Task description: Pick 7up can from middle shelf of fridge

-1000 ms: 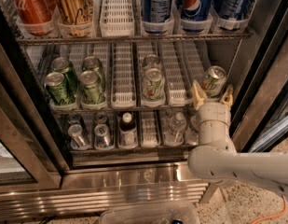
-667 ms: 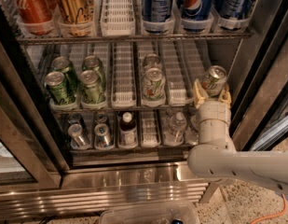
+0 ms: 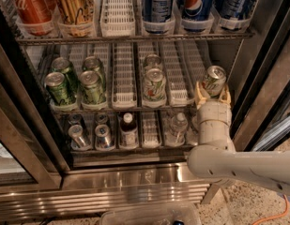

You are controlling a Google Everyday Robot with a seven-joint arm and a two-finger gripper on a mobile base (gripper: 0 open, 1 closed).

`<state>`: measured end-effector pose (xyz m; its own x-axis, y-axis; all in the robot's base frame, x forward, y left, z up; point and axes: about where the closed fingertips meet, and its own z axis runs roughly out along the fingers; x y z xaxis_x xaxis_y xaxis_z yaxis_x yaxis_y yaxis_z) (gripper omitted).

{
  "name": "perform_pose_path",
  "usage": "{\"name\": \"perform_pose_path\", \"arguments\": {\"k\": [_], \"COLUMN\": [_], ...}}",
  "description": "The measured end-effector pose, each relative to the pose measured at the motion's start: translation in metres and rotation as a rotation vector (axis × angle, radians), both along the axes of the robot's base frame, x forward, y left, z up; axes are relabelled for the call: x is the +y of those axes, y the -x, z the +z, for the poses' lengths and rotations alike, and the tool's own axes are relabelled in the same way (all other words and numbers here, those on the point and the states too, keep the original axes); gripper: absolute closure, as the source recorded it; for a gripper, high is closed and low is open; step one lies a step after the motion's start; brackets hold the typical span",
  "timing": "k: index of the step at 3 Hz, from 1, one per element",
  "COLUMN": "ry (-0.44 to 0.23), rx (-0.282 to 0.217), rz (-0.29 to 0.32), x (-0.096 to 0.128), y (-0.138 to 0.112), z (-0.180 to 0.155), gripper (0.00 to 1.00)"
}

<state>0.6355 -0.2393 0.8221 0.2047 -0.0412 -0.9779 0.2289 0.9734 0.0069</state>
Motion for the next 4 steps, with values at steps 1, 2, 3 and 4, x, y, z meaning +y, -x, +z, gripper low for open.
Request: {"name": "perform_pose_path", "arguments": {"k": [1, 2, 3, 4], "ry": [-0.005, -0.016, -0.033, -0.067], "rx": [-0.012, -0.05, -0.092, -0.108], "rz": [-0.003, 0.006, 0.023, 0.052], "x": [-0.002, -0.003, -0.002, 0.001], "y": [-0.001, -0.004, -0.003, 0.003], "z": [0.005, 0.02, 0.037, 0.049], "gripper": [1.0, 1.0, 1.0, 1.0]}}
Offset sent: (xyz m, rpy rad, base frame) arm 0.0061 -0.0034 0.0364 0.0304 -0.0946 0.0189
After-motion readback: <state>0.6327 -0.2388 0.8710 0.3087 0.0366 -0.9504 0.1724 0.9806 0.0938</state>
